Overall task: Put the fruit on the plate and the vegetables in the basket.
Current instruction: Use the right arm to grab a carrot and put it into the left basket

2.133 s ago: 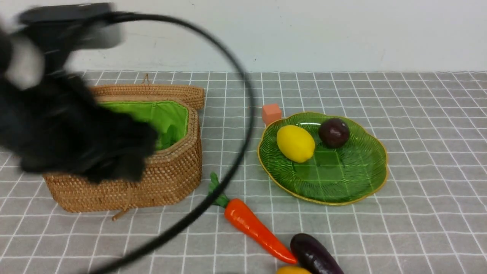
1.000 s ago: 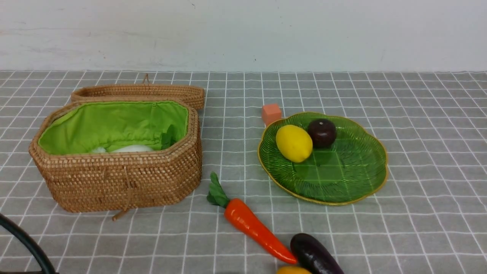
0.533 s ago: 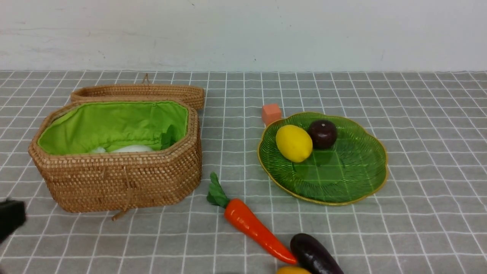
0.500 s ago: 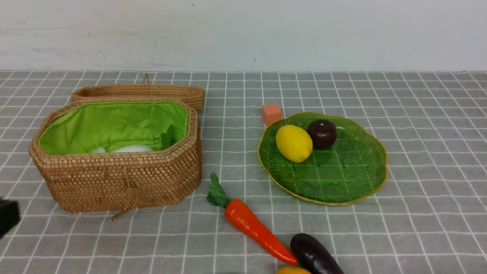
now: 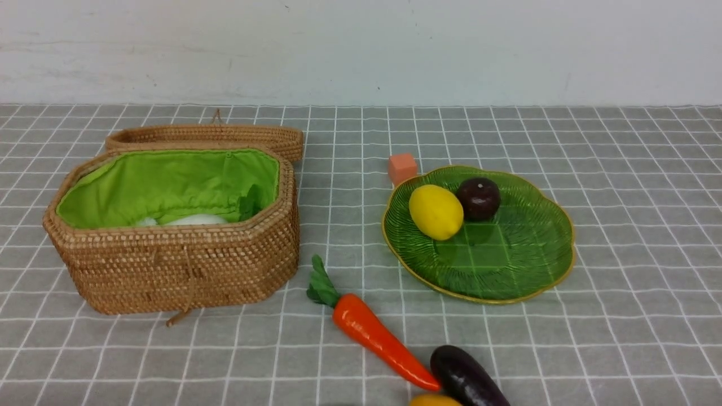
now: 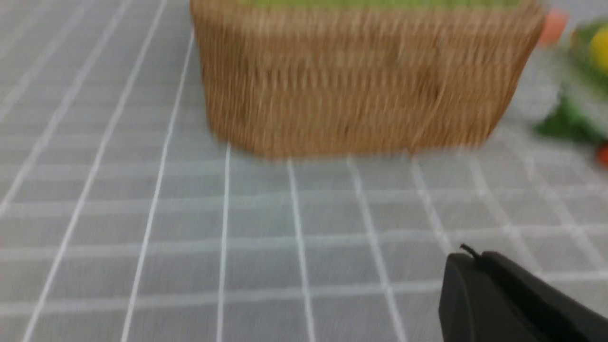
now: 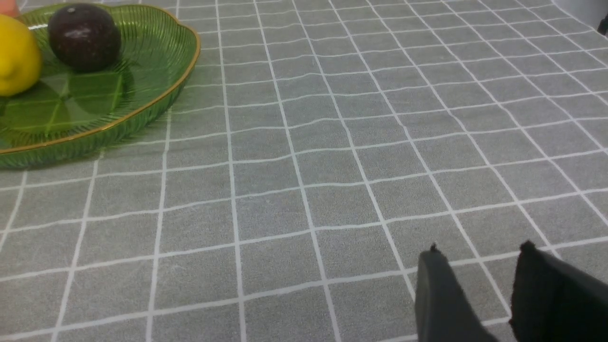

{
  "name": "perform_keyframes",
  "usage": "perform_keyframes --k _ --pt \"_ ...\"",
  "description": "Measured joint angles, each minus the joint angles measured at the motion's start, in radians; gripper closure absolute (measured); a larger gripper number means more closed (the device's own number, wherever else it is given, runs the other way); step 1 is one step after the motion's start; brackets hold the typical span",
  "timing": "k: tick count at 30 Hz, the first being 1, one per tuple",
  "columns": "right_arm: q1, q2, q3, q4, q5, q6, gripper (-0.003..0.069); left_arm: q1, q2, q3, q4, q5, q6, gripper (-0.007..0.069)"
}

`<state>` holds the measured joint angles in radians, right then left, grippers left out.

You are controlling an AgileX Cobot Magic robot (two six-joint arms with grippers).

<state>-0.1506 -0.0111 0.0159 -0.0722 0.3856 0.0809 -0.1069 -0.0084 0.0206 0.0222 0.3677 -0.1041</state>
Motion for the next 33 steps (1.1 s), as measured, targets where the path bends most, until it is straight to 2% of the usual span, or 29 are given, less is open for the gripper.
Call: perform_keyframes --k 33 --pt "0.0 0.0 0.0 0.0 -0.002 0.0 0.0419 0.021 0.0 0.009 -0.002 0.019 0.0 0.0618"
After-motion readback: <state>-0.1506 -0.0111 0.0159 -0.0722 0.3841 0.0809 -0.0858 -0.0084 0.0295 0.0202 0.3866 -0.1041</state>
